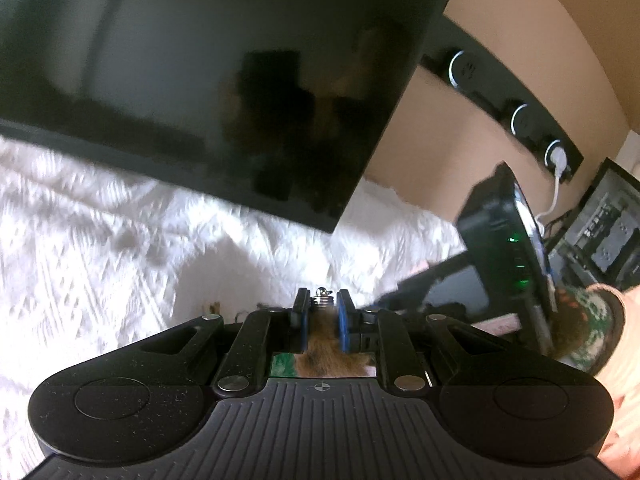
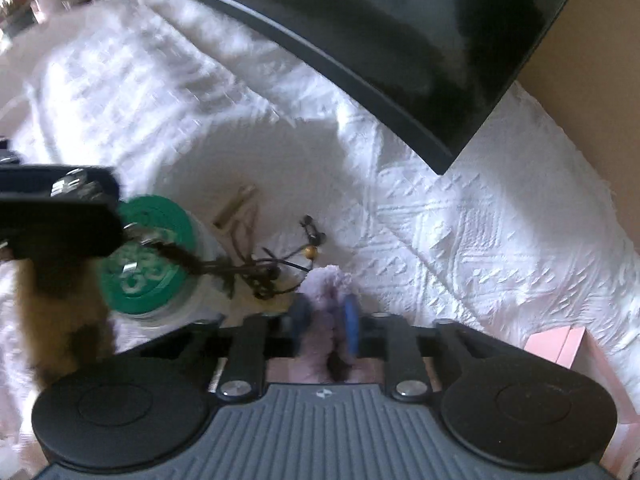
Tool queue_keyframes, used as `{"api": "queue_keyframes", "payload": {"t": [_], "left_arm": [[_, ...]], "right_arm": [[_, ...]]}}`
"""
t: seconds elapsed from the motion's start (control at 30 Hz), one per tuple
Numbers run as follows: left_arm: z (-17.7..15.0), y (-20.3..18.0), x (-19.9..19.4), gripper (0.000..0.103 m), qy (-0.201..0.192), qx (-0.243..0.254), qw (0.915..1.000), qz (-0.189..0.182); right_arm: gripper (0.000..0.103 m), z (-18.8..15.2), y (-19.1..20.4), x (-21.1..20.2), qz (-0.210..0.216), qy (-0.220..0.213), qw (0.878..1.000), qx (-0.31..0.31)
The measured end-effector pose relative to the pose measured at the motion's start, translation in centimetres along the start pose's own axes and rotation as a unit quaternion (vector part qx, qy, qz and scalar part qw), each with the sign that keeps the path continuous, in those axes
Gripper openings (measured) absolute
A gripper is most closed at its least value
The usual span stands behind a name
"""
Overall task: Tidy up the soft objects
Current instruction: 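Lift the keychain with the left tool while the right tool grasps the lavender knit pouch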
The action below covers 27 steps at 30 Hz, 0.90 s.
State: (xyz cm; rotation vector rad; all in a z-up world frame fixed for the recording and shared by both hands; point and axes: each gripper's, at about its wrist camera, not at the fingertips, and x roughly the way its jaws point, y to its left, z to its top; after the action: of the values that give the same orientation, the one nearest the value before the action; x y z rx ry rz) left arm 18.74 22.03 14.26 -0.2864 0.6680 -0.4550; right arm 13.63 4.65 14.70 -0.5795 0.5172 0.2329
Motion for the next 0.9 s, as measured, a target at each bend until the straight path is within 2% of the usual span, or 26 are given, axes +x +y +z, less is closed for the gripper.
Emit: {"api": "queue_keyframes", "payload": {"t": [0.03,0.23,0.47,0.6,0.77,0.9], "left_arm": [[0.3,-0.4,-0.1,0.017,-0.006,0.004,1.0000,0.002],[3.4,-3.5,-1.6,0.017,-0.054,0.035,0.9978,0.013],[7.3,-8.5,-3.5,0.017,-0.109,0.073,0.9909,0.029],[8.7,-11.3,-3.8,0.017,-0.126,0.081,0.9885,0.020],[9.5,-15.4,-3.2,0.017,-0.130,0.106,0.9858,0.011],[9.9,-19.0,-2.8,0.017,-0.140,0.120,0.9827,-0.017]], "right_arm": [[0.006,0.1,-0.1,-0.4,0.008,-0.008,1.000,0.006],[0.006,-0.1,-2.0,-6.0,0.030,-0.080,0.996,0.038],[0.006,-1.4,-5.7,-14.4,0.040,-0.180,0.980,0.081],[0.006,-2.8,-8.0,-18.0,0.031,-0.221,0.969,0.104],[0.006,-5.4,-11.2,-21.2,0.006,-0.259,0.956,0.138],[0.006,-7.9,-13.6,-23.4,-0.025,-0.283,0.945,0.159]]}}
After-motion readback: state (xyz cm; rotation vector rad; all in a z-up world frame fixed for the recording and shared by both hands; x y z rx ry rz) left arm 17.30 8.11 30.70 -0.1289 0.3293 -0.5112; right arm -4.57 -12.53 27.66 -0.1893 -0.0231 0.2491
